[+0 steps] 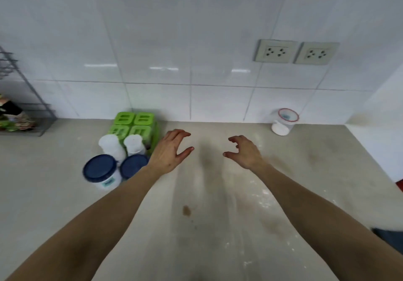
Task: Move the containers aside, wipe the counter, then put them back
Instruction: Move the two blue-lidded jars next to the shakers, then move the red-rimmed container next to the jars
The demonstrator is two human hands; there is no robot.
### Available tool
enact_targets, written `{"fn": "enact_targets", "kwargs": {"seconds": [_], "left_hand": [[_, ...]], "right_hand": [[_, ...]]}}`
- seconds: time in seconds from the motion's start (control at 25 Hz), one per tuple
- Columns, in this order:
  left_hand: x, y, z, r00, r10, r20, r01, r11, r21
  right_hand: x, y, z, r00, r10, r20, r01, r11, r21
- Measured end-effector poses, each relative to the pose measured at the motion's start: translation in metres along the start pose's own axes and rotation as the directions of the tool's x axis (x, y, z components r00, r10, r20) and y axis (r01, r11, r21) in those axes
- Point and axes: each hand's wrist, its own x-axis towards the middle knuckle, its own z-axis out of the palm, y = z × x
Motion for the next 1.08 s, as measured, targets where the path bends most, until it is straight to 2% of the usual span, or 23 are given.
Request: {"fn": "enact_targets", "kwargs": {"seconds": [0.08,0.2,0.36,0.56,0.76,0.84,1.08], "left_hand": [[0.025,0.025,0.036,0.992,-0.057,0.113,0.057,0.998,0.010],[0.063,0.057,0.090,0.947,-0.143,0.286,0.137,0.990,0.042],[0.099,0.080,0.139,0.916,-0.179,0.359,0.135,0.980,0.145],[0.126,0.087,0.186,0.866,-0.267,0.422,0.174,0.954,0.244],[0.122,0.077,0.209,0.830,-0.330,0.450,0.205,0.930,0.304],[0.118,0.075,0.215,0.832,-0.330,0.446,0.204,0.929,0.308],[0.116,0.073,0.219,0.851,-0.323,0.414,0.208,0.931,0.298]], "right_hand": [[0.008,0.046,-0.025,0.993,0.098,-0.067,-0.096,0.995,0.038],[0.022,0.113,-0.055,0.942,0.289,-0.169,-0.255,0.946,0.200],[0.045,0.170,-0.080,0.842,0.478,-0.250,-0.380,0.854,0.355],[0.102,0.205,-0.102,0.814,0.475,-0.335,-0.369,0.867,0.334],[0.147,0.217,-0.103,0.837,0.481,-0.261,-0.406,0.866,0.293],[0.157,0.223,-0.096,0.844,0.479,-0.241,-0.410,0.867,0.284],[0.158,0.222,-0.090,0.825,0.467,-0.318,-0.376,0.874,0.309]]}}
